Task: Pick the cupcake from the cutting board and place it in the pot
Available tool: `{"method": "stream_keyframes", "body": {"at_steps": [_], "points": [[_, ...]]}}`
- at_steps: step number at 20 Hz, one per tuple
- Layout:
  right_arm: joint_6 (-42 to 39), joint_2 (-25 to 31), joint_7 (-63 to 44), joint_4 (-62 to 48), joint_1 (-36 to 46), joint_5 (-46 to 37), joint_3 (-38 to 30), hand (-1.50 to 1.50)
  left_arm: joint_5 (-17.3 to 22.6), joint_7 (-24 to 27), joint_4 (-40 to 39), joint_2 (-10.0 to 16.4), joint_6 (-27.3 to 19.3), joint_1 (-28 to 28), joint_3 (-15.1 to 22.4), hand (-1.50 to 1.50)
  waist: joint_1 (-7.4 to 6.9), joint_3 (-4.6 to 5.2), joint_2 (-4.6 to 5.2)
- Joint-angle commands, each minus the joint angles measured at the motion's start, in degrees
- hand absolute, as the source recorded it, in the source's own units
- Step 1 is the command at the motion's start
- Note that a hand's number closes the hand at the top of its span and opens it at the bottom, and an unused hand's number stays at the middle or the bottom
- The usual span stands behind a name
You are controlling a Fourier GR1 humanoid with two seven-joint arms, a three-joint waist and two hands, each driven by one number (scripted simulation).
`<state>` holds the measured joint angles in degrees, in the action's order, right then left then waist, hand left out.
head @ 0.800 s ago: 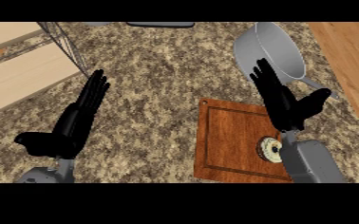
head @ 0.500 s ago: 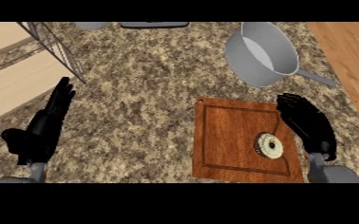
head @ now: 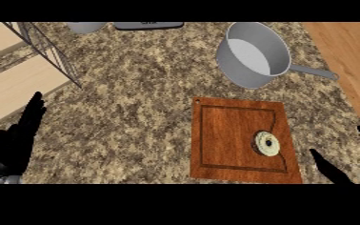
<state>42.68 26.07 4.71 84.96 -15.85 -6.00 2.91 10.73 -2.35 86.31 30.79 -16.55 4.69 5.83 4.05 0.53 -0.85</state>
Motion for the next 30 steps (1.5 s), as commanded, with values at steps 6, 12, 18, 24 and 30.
{"method": "stream_keyframes", "body": {"at_steps": [6,12,18,24,30], "points": [[0.18,7.87,-25.30,27.33,-17.16,-16.06,7.52,-1.50,-0.43,-1.33,-1.06,0.30,2.01,-2.42,0.05,0.00,-3.07,-0.04,1.14],[-14.40,15.00,-47.10,37.45,-12.88,-19.72,7.19,-1.50,-1.24,-3.38,0.60,1.50,3.05,-3.73,-0.06,0.00,-4.91,-0.23,1.26],[-31.59,19.29,-65.04,36.31,-2.75,-12.45,11.22,-1.50,-2.05,-3.37,0.33,-0.43,2.91,-5.98,1.41,0.00,-6.84,-0.29,1.69],[-40.96,15.51,-77.01,31.15,12.78,-4.91,14.63,-1.50,-2.51,-2.38,0.67,-0.66,3.65,-3.36,0.74,0.00,-6.44,-0.45,1.22],[-44.86,12.45,-80.47,25.64,21.40,-2.12,16.49,-1.50,-1.98,-3.39,0.42,0.16,5.50,-3.39,-1.78,0.00,-5.37,-0.48,0.97]]}}
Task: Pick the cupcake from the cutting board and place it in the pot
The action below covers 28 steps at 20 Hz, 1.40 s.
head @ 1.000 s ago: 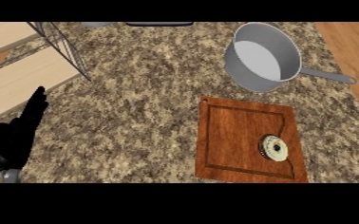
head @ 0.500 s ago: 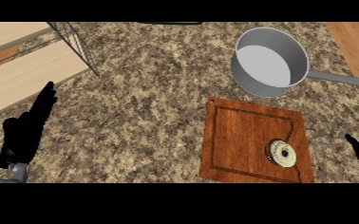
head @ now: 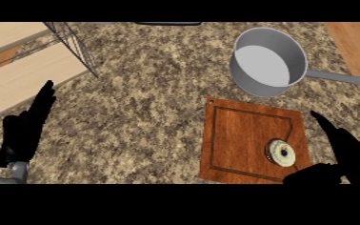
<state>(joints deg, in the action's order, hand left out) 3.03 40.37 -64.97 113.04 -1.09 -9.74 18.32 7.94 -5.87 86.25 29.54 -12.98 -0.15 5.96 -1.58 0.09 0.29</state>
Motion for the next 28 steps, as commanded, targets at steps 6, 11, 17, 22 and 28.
{"method": "stream_keyframes", "body": {"at_steps": [6,11,17,22,28], "points": [[-7.88,-2.93,-14.64,-7.97,10.86,1.64,3.98,-1.50,-1.02,0.22,-0.68,-0.77,0.81,0.76,-1.00,0.00,0.26,0.01,-0.13],[-8.59,-7.72,-13.85,-15.50,16.07,0.35,5.17,-1.50,0.01,-0.76,-0.83,0.00,2.88,-0.31,-3.06,0.00,0.52,-0.03,-0.13],[-7.10,-11.97,-10.88,-23.20,17.06,-2.43,5.63,-1.50,-3.40,2.01,-2.65,-3.09,1.65,0.05,-1.60,0.00,0.91,-0.05,-0.14],[-9.01,-10.04,-6.82,-24.51,13.89,-3.10,3.67,-1.50,-2.51,0.20,2.28,-3.24,2.44,4.40,-2.83,0.00,1.17,-0.07,-0.31],[-7.28,-15.72,-5.08,-28.24,13.14,-7.33,4.75,-1.50,-2.98,0.22,0.27,-3.36,3.80,2.13,-5.89,0.00,1.30,-0.08,-0.28]]}}
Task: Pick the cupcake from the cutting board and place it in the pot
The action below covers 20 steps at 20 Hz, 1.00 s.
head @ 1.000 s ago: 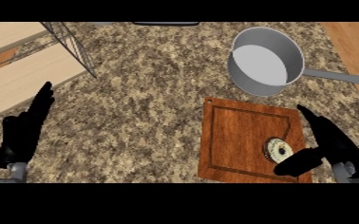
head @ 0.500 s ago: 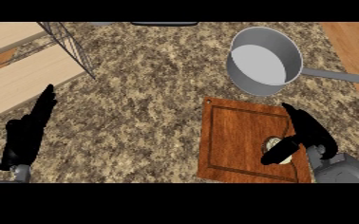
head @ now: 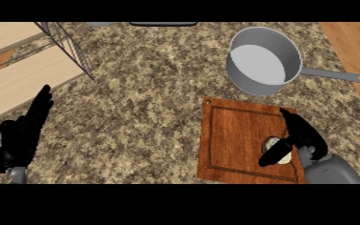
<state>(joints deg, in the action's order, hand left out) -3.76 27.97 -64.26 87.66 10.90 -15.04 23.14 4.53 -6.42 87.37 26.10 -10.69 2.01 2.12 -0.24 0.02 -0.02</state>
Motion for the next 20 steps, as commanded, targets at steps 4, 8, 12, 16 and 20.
{"method": "stream_keyframes", "body": {"at_steps": [4,8,12,16,20], "points": [[-2.03,-5.23,-4.76,-5.77,1.55,-3.29,-0.75,-1.50,-2.82,1.09,-2.27,-2.54,0.01,-0.97,-0.84,0.00,0.05,-0.01,0.04],[-7.09,-3.16,-0.06,-2.80,0.49,-3.73,-2.63,1.50,-3.95,2.41,-0.10,-3.54,1.36,2.52,-1.80,0.00,0.04,-0.01,-0.02],[-6.26,-5.26,1.59,-1.17,-1.69,-8.02,-2.88,1.50,-5.08,0.76,2.51,-3.40,3.23,2.89,-3.62,0.00,0.11,-0.01,-0.04],[-9.34,-4.53,1.94,-0.81,-1.90,-7.32,-6.01,1.50,-4.62,-0.03,-1.61,-3.92,4.70,-1.78,-5.65,0.00,0.28,-0.01,-0.02],[-9.05,-5.92,2.48,-0.37,-3.16,-9.65,-6.48,1.50,-5.10,-3.82,6.54,-4.47,5.71,2.63,-5.41,0.00,0.07,-0.02,-0.07]]}}
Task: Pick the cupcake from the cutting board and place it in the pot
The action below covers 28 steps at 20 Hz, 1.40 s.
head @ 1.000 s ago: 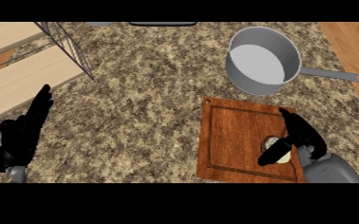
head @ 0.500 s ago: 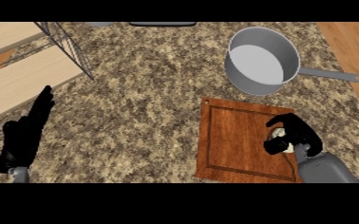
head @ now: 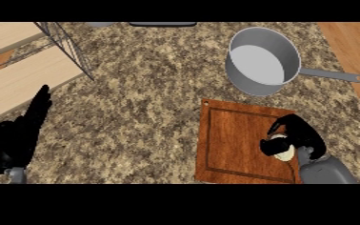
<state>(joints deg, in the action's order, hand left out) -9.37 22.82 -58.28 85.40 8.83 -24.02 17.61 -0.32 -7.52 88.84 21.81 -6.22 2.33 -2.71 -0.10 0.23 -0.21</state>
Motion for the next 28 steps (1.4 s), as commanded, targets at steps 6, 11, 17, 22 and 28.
{"method": "stream_keyframes", "body": {"at_steps": [6,11,17,22,28], "points": [[-9.88,-0.81,18.32,9.15,9.51,-6.66,19.66,1.50,-1.09,-0.33,-0.89,-0.37,1.02,-1.83,1.51,0.00,-3.20,-0.26,0.27],[-5.22,2.58,24.18,10.61,13.03,-16.27,21.50,1.50,-1.10,-0.53,-0.30,-0.66,0.05,-1.35,0.04,0.00,-0.52,-0.26,0.07],[2.41,3.04,17.22,22.05,16.48,-27.23,18.05,1.50,-1.54,1.25,-2.44,-1.40,-0.06,-0.59,-0.21,0.00,0.69,-0.20,-0.17],[0.50,1.53,12.36,29.25,18.91,-28.44,12.28,1.50,-0.47,1.89,1.65,-1.83,1.35,4.21,-0.42,0.00,-0.08,-0.21,-0.12],[4.23,0.41,18.61,27.74,18.53,-22.81,0.85,1.50,-1.87,0.81,0.54,-0.59,2.02,0.77,-1.97,0.00,0.00,-0.23,0.19]]}}
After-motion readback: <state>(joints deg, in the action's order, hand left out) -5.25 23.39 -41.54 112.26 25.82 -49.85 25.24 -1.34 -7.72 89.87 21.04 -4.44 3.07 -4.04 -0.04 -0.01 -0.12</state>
